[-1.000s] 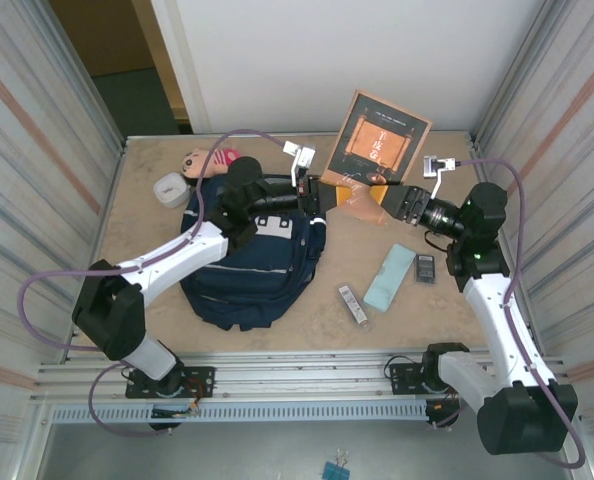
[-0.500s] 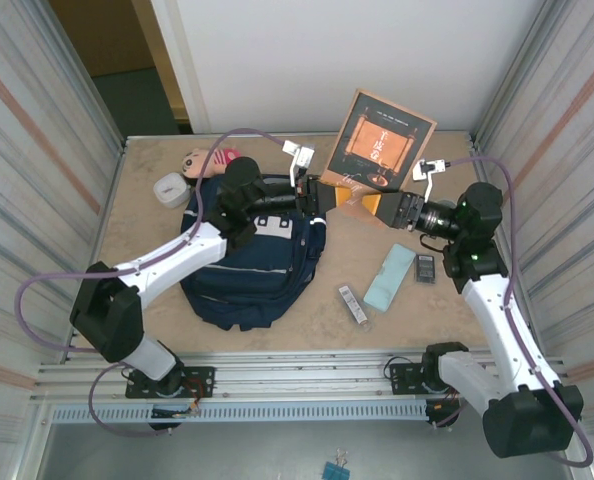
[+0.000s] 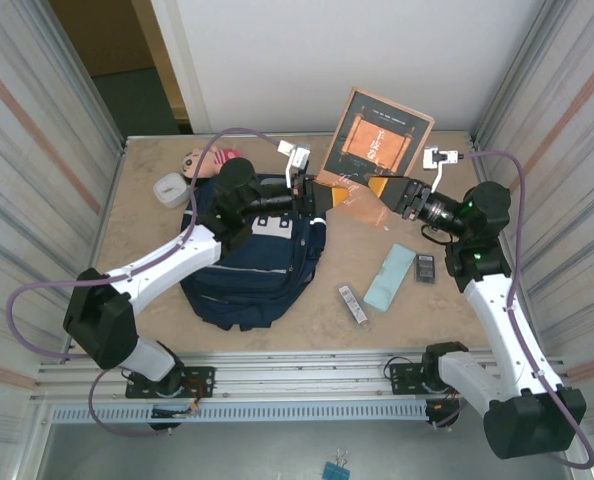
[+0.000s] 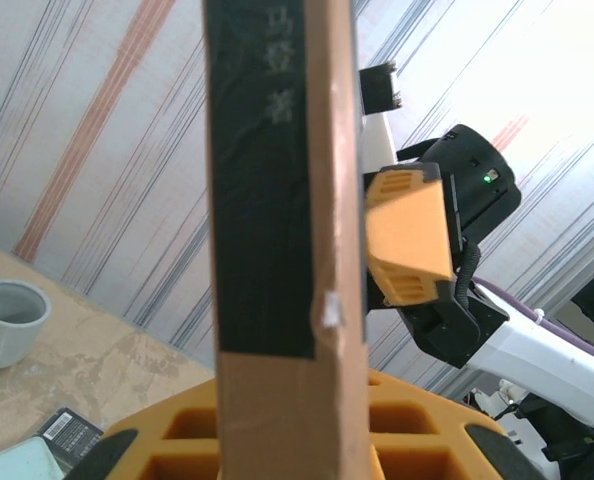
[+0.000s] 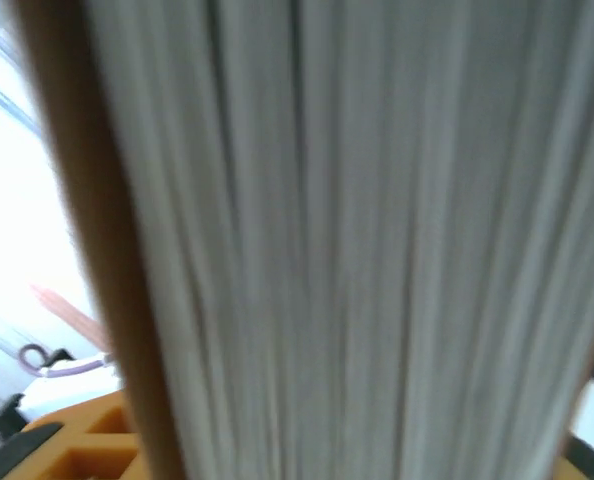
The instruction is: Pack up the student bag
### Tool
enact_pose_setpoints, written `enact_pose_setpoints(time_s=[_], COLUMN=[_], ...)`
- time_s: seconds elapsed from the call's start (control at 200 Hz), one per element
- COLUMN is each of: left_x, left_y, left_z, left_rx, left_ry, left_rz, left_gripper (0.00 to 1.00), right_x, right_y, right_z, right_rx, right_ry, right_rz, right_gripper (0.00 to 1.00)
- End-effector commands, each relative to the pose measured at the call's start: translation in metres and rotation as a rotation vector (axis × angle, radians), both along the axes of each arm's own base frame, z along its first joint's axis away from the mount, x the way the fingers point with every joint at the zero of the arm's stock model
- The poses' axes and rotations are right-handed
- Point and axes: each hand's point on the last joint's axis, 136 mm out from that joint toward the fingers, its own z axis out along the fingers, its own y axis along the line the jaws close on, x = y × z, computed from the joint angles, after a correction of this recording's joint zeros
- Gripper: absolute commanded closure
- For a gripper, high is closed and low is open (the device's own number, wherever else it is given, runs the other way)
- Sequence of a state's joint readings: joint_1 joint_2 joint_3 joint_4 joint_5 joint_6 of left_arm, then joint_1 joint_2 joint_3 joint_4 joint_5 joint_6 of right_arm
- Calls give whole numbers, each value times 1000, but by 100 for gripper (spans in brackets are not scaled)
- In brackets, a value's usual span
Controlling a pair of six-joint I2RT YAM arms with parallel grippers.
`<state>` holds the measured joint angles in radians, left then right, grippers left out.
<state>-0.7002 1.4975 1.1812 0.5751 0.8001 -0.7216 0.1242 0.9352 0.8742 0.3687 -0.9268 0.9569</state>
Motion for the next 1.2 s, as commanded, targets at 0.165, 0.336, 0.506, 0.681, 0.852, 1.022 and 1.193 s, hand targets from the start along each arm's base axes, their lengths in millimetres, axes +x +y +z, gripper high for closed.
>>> enact_pose_setpoints(time_s=[0.165, 0.336, 0.506, 0.681, 0.852, 1.022, 1.193], left_x=[3, -1, -28, -55, -64, -72, -66], left_y=[26, 55, 89, 112, 119, 109, 99], left_z=[-1, -25, -40, -52, -69, -91, -102], left_rx=[80, 263, 474, 624, 743, 785, 790], left_ry=[-113, -239, -567, -814, -829, -830, -829], left_rz=[154, 232, 236, 158, 63, -29, -43], left_gripper=[54, 26, 16, 7, 5, 4, 5], right_x=[-15, -29, -46, -57, -64, -72, -75], right_y=[-13, -12, -3, 12, 29, 46, 59], right_z=[9, -32, -70, -106, -138, -146, -144], right_rx=[-102, -450, -729, -966, -1153, -1174, -1133], right_ry=[-238, -336, -459, -601, -659, -698, -715], right_rz=[-144, -150, -44, 87, 245, 360, 431], right_gripper=[96, 95, 96, 95, 95, 94, 92])
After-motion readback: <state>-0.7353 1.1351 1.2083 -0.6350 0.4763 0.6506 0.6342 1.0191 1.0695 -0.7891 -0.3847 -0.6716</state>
